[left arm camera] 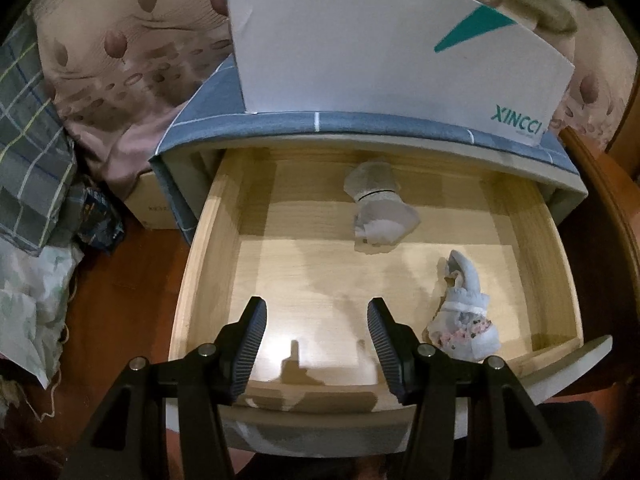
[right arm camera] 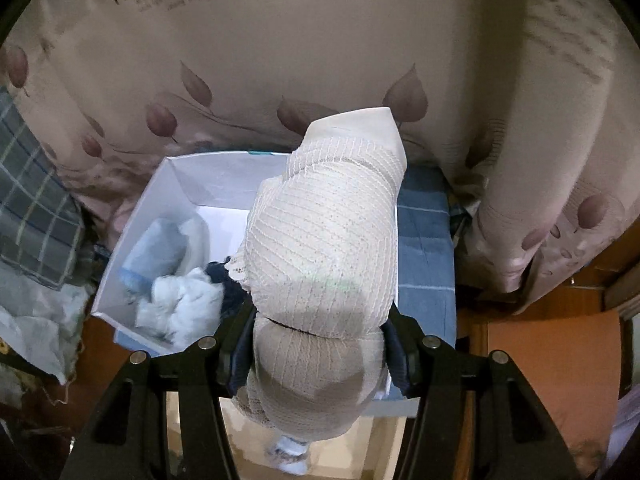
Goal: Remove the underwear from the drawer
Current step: 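Carry the white ribbed sock into the white box and open the right gripper, then bring the empty right gripper back down into the drawer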
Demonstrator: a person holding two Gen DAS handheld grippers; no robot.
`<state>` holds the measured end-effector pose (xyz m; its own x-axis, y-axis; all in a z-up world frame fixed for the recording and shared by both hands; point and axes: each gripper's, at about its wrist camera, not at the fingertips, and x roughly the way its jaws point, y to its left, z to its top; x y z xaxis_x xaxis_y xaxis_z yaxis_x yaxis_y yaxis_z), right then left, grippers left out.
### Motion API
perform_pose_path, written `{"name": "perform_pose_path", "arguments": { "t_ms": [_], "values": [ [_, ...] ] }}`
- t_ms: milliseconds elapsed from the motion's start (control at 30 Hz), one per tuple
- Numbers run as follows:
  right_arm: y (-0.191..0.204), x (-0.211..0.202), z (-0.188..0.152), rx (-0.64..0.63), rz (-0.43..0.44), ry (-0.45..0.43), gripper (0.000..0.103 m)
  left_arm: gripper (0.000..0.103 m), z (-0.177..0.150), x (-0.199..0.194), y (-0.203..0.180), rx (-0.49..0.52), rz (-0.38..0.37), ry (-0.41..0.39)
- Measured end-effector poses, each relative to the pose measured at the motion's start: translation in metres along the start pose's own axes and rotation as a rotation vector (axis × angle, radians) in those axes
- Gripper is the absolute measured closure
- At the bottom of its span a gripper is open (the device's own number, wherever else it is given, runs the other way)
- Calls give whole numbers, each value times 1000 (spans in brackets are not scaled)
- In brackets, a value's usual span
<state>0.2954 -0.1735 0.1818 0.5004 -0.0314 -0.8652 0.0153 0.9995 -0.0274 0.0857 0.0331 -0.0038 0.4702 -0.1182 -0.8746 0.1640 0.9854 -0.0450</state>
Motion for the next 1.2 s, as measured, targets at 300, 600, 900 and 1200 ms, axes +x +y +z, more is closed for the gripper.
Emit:
{"name": "perform_pose_path", "arguments": {
  "t_ms": [300,600,900,1200],
  "values": [
    [-2,60,12,30,-5,73,47,49,8,3,11,-18,-8,25],
    [2,63,9,22,-11,44,34,49,10,8,9,-17,13,44],
    [0,39,3,24,-8,12,29,49,8,11,11,-27,21,55],
    [-13,-1,-20,62,28,-5,26,49,6,9,11,-24,43,49]
  ]
}}
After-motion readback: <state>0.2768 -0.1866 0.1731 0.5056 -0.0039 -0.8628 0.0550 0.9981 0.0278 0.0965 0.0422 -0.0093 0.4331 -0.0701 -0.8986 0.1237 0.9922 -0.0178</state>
